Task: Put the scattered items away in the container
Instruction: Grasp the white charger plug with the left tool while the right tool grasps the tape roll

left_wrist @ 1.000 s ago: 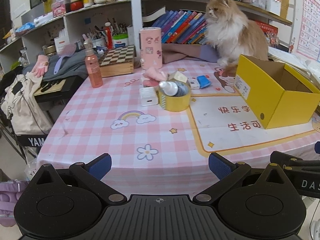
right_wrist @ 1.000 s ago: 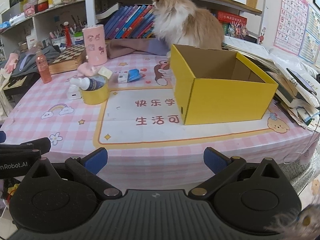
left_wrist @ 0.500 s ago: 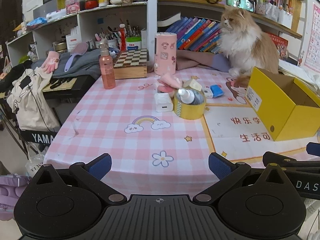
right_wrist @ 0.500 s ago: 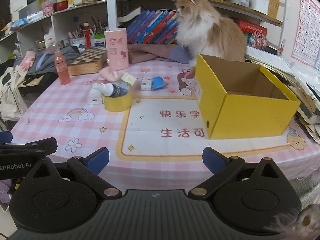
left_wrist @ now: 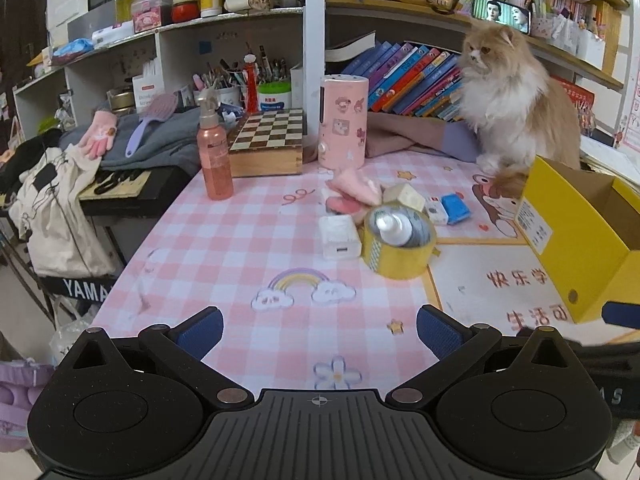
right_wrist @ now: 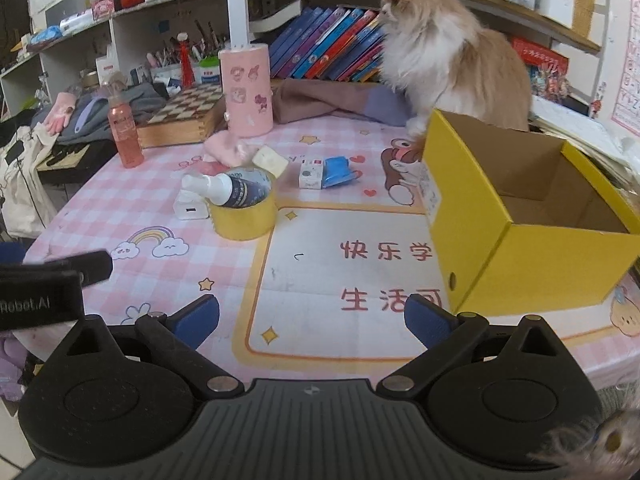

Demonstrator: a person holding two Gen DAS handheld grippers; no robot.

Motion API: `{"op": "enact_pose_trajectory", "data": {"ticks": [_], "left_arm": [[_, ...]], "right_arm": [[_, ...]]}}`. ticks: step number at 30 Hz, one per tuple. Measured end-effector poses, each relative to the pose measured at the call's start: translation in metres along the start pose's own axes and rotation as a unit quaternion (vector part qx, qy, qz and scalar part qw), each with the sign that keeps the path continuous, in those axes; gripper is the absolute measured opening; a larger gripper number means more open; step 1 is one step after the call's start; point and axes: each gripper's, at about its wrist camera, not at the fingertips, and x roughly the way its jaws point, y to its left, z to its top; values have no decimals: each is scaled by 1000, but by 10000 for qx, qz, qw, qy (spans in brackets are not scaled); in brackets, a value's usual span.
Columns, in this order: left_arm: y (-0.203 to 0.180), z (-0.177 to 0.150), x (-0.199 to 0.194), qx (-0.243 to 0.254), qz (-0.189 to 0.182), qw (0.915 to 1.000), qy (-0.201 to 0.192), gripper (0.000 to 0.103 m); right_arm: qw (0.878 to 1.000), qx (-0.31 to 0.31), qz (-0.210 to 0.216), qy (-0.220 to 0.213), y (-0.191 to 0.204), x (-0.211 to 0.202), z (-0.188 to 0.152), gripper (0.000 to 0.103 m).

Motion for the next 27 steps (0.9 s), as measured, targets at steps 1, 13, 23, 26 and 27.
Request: {"op": "enact_pose_trajectory", "data": {"ticks": [1, 13, 23, 26, 27], "left_arm": [[0, 3, 5, 0, -15, 10000, 11, 103], [7, 53, 62, 16, -39, 10000, -25, 102], [15, 73, 122, 233, 35, 9984, 519, 95], [17, 76, 141, 252, -125, 9964, 799, 93], [17, 76, 146, 259, -145, 9958, 866, 91]], "right_arm": [[10000, -29, 38, 35, 0, 5, 3, 101], [9963, -644, 562, -4, 7, 66, 31, 101], [9905, -970, 973, -29, 23, 114, 55, 101], [9888, -1089, 1021, -30, 29, 130, 60, 101], [9884, -1115, 1028, -27, 30, 135, 62, 101]]}}
